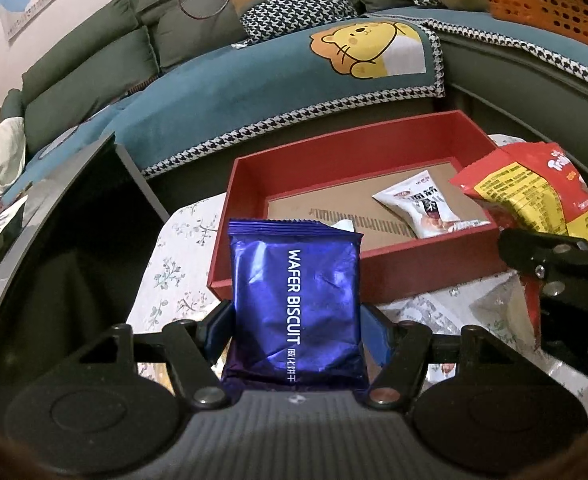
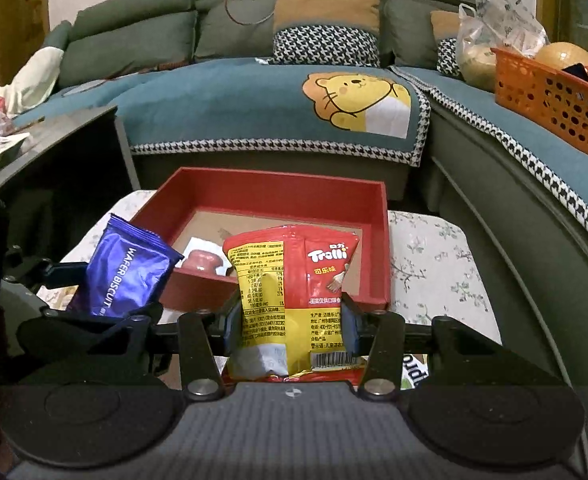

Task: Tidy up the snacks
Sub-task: 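Carry the wafer packet and Trolli bag over the red box and lower them in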

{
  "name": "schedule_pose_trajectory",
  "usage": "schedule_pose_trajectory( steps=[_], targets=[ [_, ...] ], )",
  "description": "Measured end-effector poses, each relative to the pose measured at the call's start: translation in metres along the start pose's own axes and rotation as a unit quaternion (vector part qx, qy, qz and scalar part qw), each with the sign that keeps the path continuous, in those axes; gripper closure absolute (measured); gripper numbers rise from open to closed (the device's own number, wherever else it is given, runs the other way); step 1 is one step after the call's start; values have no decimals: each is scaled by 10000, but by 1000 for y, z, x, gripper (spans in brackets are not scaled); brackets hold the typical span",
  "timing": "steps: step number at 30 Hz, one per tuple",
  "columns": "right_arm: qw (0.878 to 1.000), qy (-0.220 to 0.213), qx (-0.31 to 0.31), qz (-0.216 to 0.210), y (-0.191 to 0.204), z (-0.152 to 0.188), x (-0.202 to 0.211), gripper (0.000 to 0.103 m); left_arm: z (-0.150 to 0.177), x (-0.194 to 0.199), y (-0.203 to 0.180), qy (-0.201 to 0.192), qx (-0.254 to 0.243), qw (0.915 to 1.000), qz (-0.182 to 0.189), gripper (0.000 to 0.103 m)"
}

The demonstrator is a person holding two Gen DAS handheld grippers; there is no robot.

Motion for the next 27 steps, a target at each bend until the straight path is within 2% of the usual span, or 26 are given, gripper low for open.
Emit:
schedule_pose_trajectory(
  steps=[11, 27],
  targets=[
    [9999, -107, 101, -21, 5, -14, -15, 48, -11, -14, 1, 63, 128, 9999, 3, 33],
    [9999, -158, -62, -7, -7, -28, -42, 48, -33, -44, 1, 105, 285, 9995, -30, 33]
  ],
)
Point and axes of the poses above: each gripper's, at about its wrist camera, not at the fingertips, and x roughly against the way its jaws point, y to its left, z to its underside, the point moved 9 cm from there along -x, roughly the way its jaws point, and after that the axes turned 2 degrees about y, right-handed, at the moved point
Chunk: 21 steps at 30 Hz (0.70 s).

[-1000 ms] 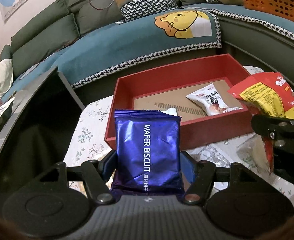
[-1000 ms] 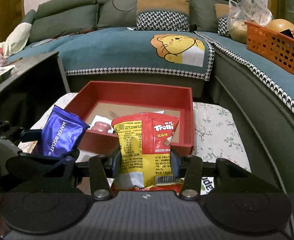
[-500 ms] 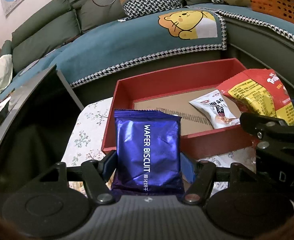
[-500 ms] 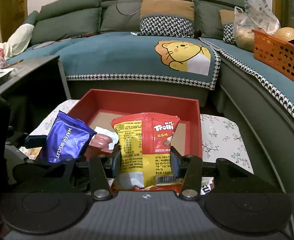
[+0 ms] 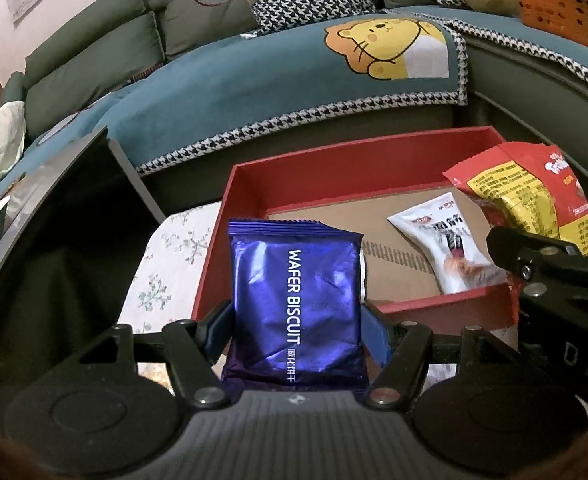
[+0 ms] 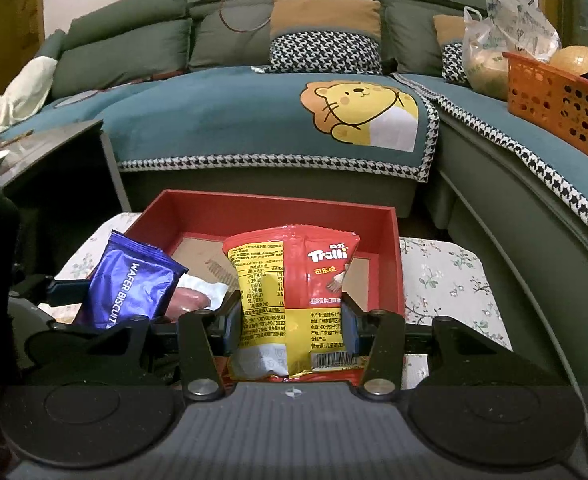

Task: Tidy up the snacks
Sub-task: 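Carry the wafer packet and Trolli bag over the red box and lower them in, then open both grippers and withdraw them from the red box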

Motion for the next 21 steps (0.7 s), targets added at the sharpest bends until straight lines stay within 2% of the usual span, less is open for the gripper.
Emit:
schedule_pose_trajectory(
  steps=[10, 21],
  targets=[
    [9999, -17, -115, 72, -10, -10, -24, 48, -21, -25, 2, -8, 201, 9998, 29, 35],
    [9992, 91, -361, 146, -26, -7, -69, 45, -38, -68, -10, 51, 130, 9999, 76, 37]
  ],
)
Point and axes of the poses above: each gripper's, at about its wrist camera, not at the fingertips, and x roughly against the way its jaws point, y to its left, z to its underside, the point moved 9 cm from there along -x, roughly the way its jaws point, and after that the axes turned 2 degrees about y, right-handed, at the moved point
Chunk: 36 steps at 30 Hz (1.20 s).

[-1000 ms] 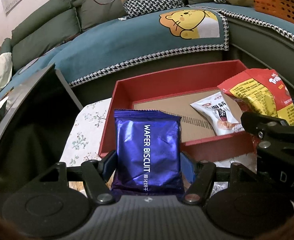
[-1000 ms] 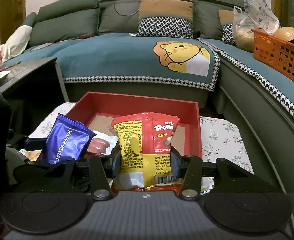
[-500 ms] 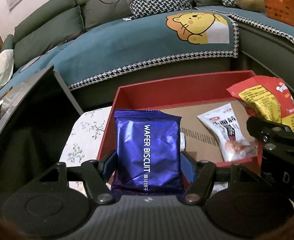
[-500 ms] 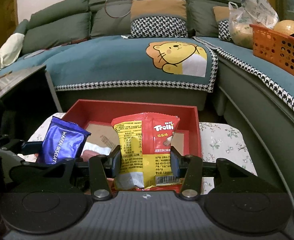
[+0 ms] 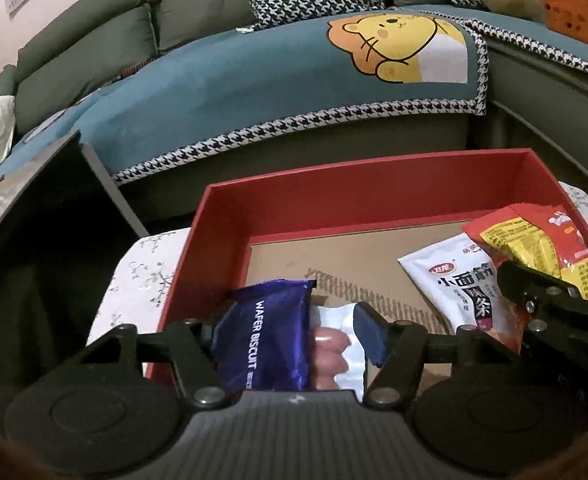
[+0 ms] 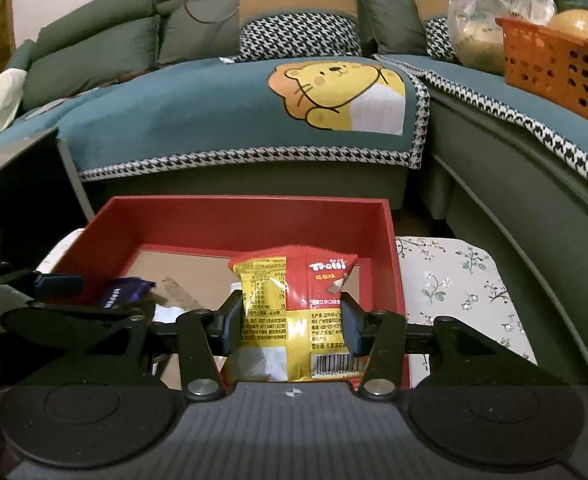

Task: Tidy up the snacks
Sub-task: 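Open both grippers and withdraw them from the red box, then move the left gripper to the cracker bag while the right approaches the white printed wrapper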

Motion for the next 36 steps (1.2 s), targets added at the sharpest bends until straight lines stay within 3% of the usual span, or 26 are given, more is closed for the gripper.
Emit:
schedule_pose_trajectory(
  steps=[3, 4, 7, 23, 25, 36],
  targets=[
    [9999, 84, -82, -36, -1, 5, -12, 42, -1, -9, 3, 80, 89, 9999, 83, 37],
    [10000, 73, -65, -19, -1, 5, -13, 33, -3, -10, 5, 90, 120, 9998, 129, 38],
    [9999, 20, 155, 56, 2, 5, -12, 21, -7, -8, 13, 81, 212, 9996, 162, 37],
    [9988, -205, 442, 29, 13, -5, 48, 21, 25, 44, 37, 284, 87, 9995, 120, 31],
    [9988, -168, 460, -5, 16, -1, 55, 20, 30, 53, 45, 245, 118, 9996, 105, 26],
    [9937, 423, 996, -302, 53, 51, 73, 21, 74, 80, 96, 626, 397, 9966, 365, 24]
  ],
)
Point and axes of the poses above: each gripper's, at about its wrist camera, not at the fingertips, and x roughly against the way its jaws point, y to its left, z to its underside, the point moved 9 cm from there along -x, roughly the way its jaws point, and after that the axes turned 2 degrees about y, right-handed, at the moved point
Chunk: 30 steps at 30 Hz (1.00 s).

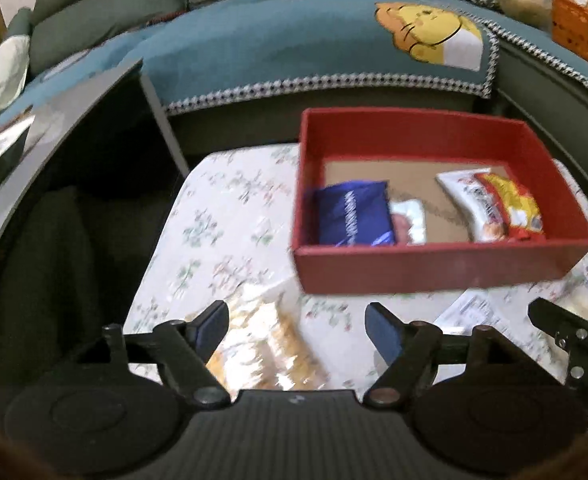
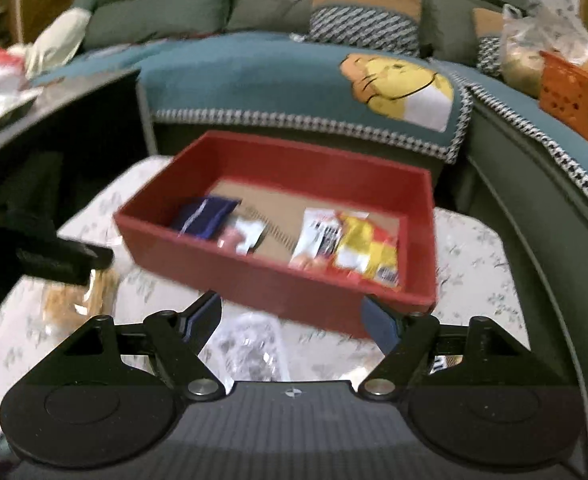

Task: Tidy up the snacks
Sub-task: 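Move the left gripper to the cracker bag while the right approaches the white printed wrapper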

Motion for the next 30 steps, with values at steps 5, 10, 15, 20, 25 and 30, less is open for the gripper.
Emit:
schedule_pose_trajectory(
  steps=[5, 10, 15, 20, 25, 30],
  targets=[
    [9993, 353, 42, -135, 7, 11, -16, 21, 11, -20, 21, 372, 259, 9990, 26, 24],
    [9987, 475, 80, -147, 7, 16, -27, 20, 15, -34, 22, 593, 386, 9975, -18, 23],
    [9979, 589, 161, -211, 9, 20, -36, 18, 15, -47, 28, 742, 780, 9942, -29, 20],
    [9967, 723, 243, -284, 9, 26, -45, 17, 18, -66, 25, 909, 812, 9924, -170, 14],
    [9951, 842, 388, -329, 16, 29, -54, 17, 19, -75, 28, 1001, 837, 9910, -298, 14],
    [9936, 957, 587, -103, 21, 36, -64, 17, 23, -80, 27, 1074, 749, 9908, -329, 14]
  ],
)
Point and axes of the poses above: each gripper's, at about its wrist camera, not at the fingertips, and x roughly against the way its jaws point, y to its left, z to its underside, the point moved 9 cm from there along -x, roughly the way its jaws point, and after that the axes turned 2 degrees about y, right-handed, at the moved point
